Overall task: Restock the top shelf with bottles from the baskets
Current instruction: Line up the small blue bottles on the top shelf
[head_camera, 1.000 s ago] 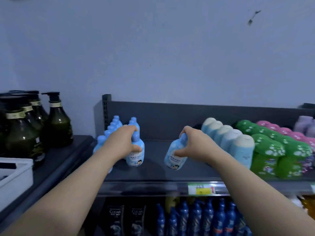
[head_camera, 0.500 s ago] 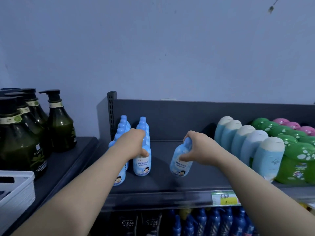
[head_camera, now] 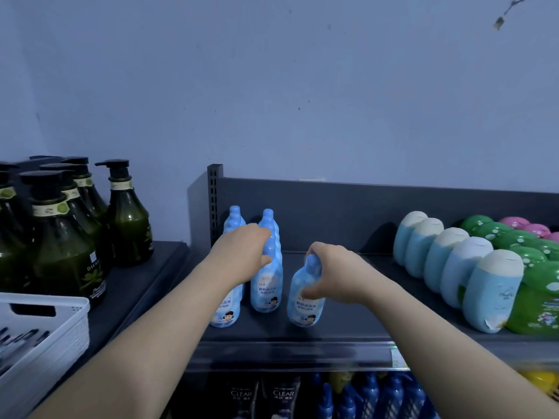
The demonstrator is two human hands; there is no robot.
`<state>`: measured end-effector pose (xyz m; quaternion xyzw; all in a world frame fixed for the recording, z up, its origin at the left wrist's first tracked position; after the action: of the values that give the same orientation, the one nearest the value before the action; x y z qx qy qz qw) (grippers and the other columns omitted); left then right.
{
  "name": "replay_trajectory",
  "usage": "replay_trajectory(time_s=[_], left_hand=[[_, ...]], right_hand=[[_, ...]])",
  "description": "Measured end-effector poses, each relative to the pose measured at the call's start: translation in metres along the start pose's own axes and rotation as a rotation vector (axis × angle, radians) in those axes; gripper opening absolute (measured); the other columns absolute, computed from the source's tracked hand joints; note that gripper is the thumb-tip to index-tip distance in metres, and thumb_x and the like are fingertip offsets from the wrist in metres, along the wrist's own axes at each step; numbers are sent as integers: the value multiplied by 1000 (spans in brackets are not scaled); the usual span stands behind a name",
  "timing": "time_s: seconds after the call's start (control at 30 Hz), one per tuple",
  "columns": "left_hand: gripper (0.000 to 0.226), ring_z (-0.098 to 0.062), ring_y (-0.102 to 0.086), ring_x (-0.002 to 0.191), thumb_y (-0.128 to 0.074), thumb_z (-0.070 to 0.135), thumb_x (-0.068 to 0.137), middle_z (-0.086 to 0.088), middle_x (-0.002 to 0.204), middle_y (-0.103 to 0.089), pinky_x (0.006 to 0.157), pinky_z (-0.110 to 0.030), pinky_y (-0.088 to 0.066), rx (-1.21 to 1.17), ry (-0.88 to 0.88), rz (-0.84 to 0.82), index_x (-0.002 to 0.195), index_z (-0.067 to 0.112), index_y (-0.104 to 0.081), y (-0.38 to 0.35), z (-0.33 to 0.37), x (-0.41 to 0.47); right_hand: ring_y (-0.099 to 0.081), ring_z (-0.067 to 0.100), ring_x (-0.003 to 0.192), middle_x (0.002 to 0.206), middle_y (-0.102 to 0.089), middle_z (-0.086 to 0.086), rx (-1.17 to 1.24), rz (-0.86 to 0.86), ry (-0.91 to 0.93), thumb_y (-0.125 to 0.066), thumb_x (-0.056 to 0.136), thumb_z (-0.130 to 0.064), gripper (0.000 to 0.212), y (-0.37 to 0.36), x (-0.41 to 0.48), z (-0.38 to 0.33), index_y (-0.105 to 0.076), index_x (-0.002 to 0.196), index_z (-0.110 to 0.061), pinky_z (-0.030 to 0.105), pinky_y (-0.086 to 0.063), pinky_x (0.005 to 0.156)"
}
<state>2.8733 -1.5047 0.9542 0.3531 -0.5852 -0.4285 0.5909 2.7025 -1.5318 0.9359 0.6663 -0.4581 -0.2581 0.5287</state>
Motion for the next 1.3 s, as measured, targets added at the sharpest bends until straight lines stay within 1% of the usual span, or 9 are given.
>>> replay_trajectory(time_s=[0.13,0.3,0.47,0.67,0.8,0.9,1.0,1.07,1.3], left_hand=[[22,-21,-56,94,-47,34,95,3,102,-59,66,-31,-42,47,-58,180,107,19,-59,14,-9,-15],[22,-21,-55,88,-48,29,94,0,91,-63,68,-34,-44,82,-108,295,97,17,-66,19,-20,-36],[24,-21,-57,89,-49,34,95,1,97,-65,71,-32,-42,50,-90,322,103,20,-66,13,-27,-47],[24,-19,-56,88,-46,36,95,5,100,-65,69,-28,-39,18,-76,318,104,23,-64,9,-20,-51],[26,-20,-57,87,-48,38,94,4,96,-66,66,-29,-37,-19,-93,346,103,22,-66,10,-3,-53],[26,-19,-58,94,-48,36,94,5,100,-66,71,-32,-42,-59,-119,344,107,21,-65,9,22,-52],[25,-22,-60,94,-54,34,93,3,98,-67,69,-30,-37,-115,-177,362,109,21,-66,3,61,-51],[25,-23,-60,94,-56,34,92,3,98,-68,72,-32,-41,-148,-224,354,109,20,-67,-6,93,-50],[19,-26,-62,81,-66,30,85,0,88,-69,68,-34,-47,-222,-405,227,99,17,-70,-54,239,-59]], right_hand=[[-58,20,79,91,-58,-3,44,-46,50,-74,66,-32,40,-12,2,-26,-49,95,-22,34,-48,61],[-45,13,69,88,-48,-4,82,-36,64,-71,71,-29,36,-28,8,-43,-42,91,-22,26,-36,53],[-52,17,88,102,-45,-4,128,-24,88,-75,73,-32,56,-31,9,-45,-41,117,-25,31,-49,71],[-51,15,81,101,-47,-3,191,6,64,-67,75,-37,44,-42,-2,-44,-43,109,-24,32,-49,69],[-52,19,111,125,-49,-3,25,62,91,-61,83,-55,62,-34,-18,-28,-41,131,-22,34,-47,88],[-40,22,130,141,-45,2,-74,142,119,-48,94,-49,60,-20,-37,-9,-36,143,-16,32,-34,107],[-32,21,136,146,-42,2,-157,191,107,-41,100,-40,54,-5,-65,21,-32,146,-15,29,-23,112],[-30,20,139,148,-41,2,-181,207,66,-40,100,-38,53,3,-89,48,-31,147,-15,28,-19,113],[-34,21,137,148,-43,2,-230,200,-154,-43,98,-38,55,22,-205,180,-33,147,-16,30,-23,113]])
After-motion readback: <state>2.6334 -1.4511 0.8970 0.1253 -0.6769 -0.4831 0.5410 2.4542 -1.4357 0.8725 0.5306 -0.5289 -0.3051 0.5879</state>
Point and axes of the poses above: each hand's wrist, its own x-axis towards the middle knuckle, its own y-axis out of the back of the hand, z = x × y, the point moved 4 cm from there along x, towards the middle knuckle
